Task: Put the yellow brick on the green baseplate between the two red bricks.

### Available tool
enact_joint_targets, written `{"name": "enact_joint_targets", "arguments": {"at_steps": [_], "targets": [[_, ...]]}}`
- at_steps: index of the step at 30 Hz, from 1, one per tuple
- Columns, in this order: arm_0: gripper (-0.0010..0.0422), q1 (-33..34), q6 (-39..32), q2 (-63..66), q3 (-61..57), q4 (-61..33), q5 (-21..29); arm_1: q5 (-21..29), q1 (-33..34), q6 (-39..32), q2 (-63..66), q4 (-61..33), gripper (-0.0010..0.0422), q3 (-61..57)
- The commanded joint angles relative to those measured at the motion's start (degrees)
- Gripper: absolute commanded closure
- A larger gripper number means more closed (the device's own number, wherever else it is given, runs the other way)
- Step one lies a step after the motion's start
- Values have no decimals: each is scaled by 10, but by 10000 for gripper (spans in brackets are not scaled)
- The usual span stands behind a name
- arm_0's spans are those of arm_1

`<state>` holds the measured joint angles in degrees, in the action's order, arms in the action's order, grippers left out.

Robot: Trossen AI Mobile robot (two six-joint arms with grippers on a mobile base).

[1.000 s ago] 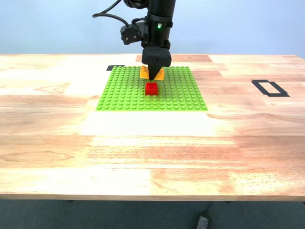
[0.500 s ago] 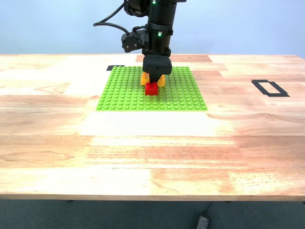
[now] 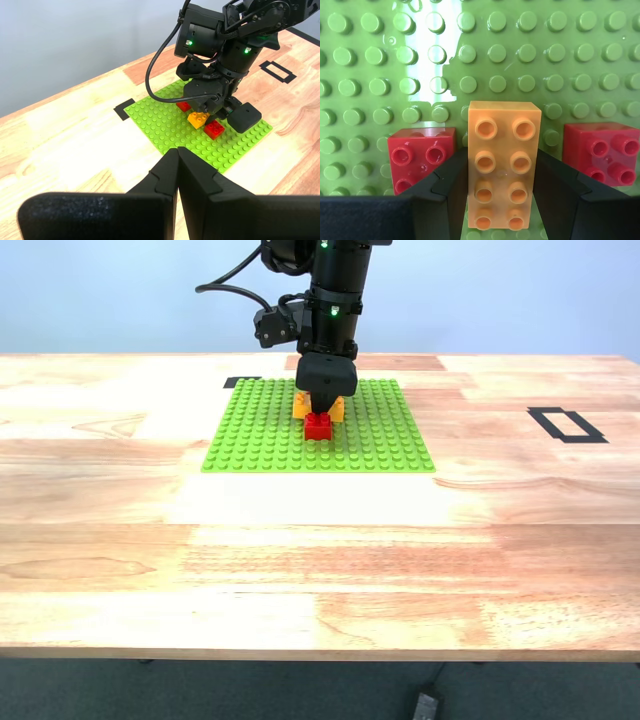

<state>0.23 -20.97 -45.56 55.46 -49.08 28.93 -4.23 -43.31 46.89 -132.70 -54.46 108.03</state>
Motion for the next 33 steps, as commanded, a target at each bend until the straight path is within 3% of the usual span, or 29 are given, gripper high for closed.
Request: {"name": "enact_joint_targets", "arguments": {"at_steps": [1, 18, 29, 33], "targets": [[413, 0, 0, 0, 0, 0, 0, 2, 0, -1, 1, 7, 268, -3], [412, 0, 0, 0, 0, 1, 0, -2, 6, -1, 12, 18, 258, -24], [413, 0, -1, 5, 0, 0, 0, 2, 6, -23, 21, 37, 175, -30], [413, 0, -10, 5, 0, -2, 0, 2, 6, -21, 42, 37, 168, -30]]}}
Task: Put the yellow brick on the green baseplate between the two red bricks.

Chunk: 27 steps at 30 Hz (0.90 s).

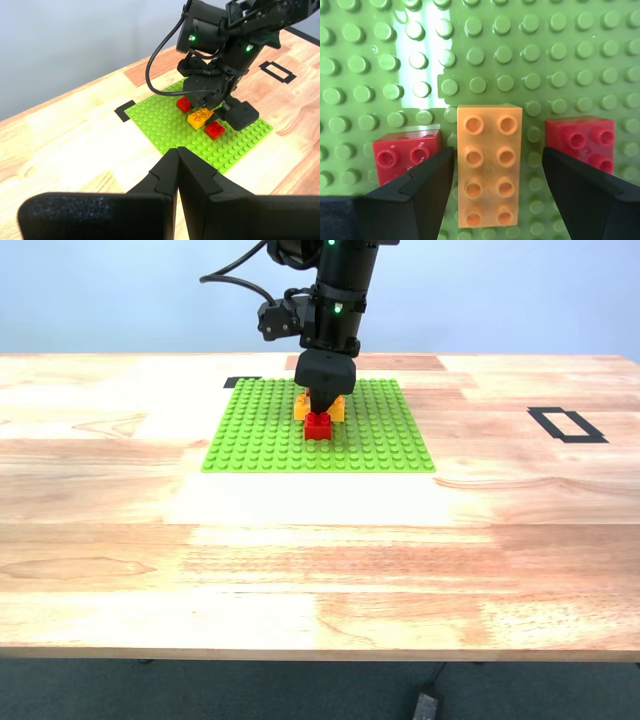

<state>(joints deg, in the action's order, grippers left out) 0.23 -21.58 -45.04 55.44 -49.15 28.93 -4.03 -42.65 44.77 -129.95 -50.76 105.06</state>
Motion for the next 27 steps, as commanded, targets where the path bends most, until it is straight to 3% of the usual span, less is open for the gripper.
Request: {"name": "enact_joint_targets", "arguments": {"at_steps": [1, 5, 9, 19, 22, 27], "targets": [[412, 0, -4, 0, 0, -1, 0, 0, 0, 0, 21, 0, 168, -1], [413, 0, -3, 0, 0, 0, 0, 1, 2, -5, 44, 1, 174, -3], [413, 0, -3, 0, 0, -2, 0, 2, 4, -11, 44, 0, 213, -6], [413, 0, -3, 2, 0, -2, 0, -4, 4, -16, 41, 5, 419, -15], [412, 0, -4, 2, 0, -1, 0, -3, 3, -22, 33, 3, 396, -16], [413, 0, -3, 2, 0, -2, 0, -3, 3, -19, 29, 10, 395, -22]]}}
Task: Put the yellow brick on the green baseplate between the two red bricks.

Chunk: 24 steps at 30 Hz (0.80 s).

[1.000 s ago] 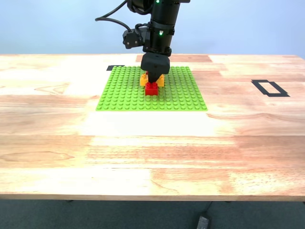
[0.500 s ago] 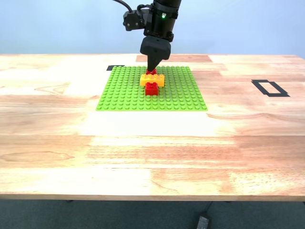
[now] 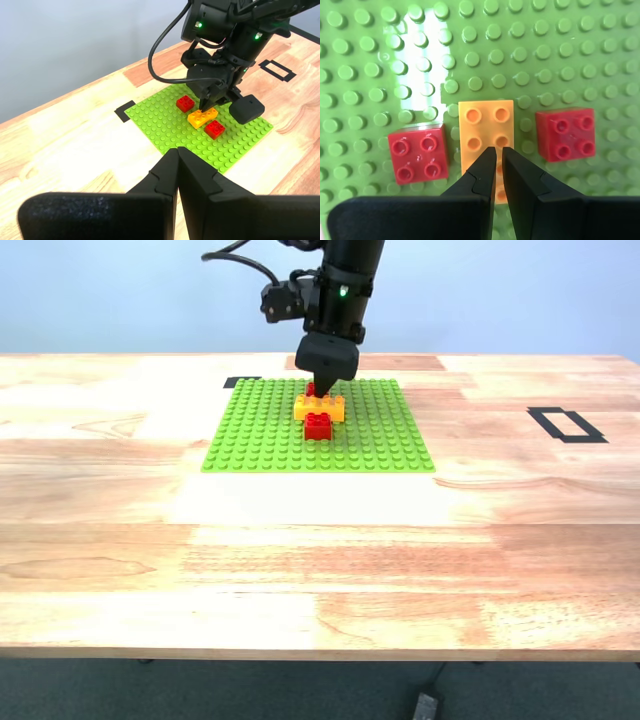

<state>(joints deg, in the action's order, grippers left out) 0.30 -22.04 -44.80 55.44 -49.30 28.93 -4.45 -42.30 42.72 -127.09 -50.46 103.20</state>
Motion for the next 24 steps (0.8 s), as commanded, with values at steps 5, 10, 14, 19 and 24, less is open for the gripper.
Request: {"name": "enact_joint_targets", "arguments": {"at_steps": [5, 10, 14, 19, 24], "targets": [[413, 0, 1, 0, 0, 4, 0, 1, 1, 2, 1, 9, 395, -9], [413, 0, -4, 0, 0, 2, -2, 6, 0, 18, 1, 31, 395, -32], [413, 0, -4, 0, 0, 4, -4, 31, 0, 43, -6, 39, 395, -35], [413, 0, -4, 0, 0, 3, -4, 33, -8, 45, -20, 46, 395, -32], [412, 0, -4, 0, 0, 2, -4, 44, -7, 56, -14, 69, 395, -35]]}}
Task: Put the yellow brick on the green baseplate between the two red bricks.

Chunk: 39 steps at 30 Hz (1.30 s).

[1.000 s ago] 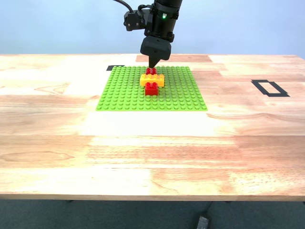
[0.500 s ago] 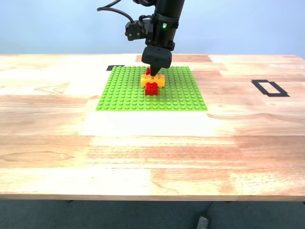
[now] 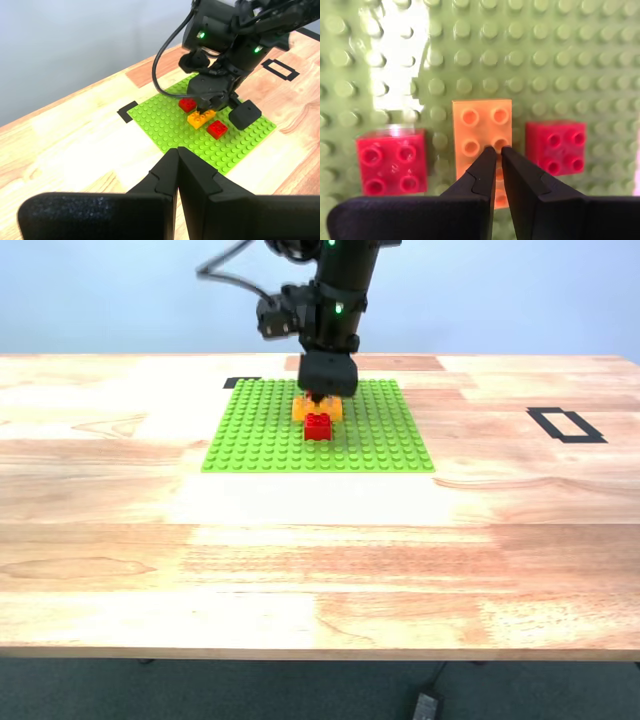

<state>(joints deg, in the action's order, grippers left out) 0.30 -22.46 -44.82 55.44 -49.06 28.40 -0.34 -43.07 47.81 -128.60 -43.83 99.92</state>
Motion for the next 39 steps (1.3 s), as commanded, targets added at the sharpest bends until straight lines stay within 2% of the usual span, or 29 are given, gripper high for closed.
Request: {"name": "enact_joint_targets", "arguments": {"at_steps": [1, 11, 21, 26, 32, 39], "targets": [[412, 0, 0, 0, 0, 0, 1, 10, 0, 7, 4, 4, 395, -2], [413, 0, 0, 0, -1, 1, 1, 5, -7, -5, -7, 5, 395, -6], [413, 0, 0, 0, -3, 7, 1, 8, 29, -18, 118, 1, 395, -14], [413, 0, 1, 2, -7, 22, 1, 9, 66, -35, 232, 21, 395, -76], [413, 0, 8, 2, -7, 46, 0, 7, 126, -79, 402, 91, 395, -204], [413, -1, 24, 3, -14, 103, 0, 6, 195, -197, 626, 205, 395, -379]]}}
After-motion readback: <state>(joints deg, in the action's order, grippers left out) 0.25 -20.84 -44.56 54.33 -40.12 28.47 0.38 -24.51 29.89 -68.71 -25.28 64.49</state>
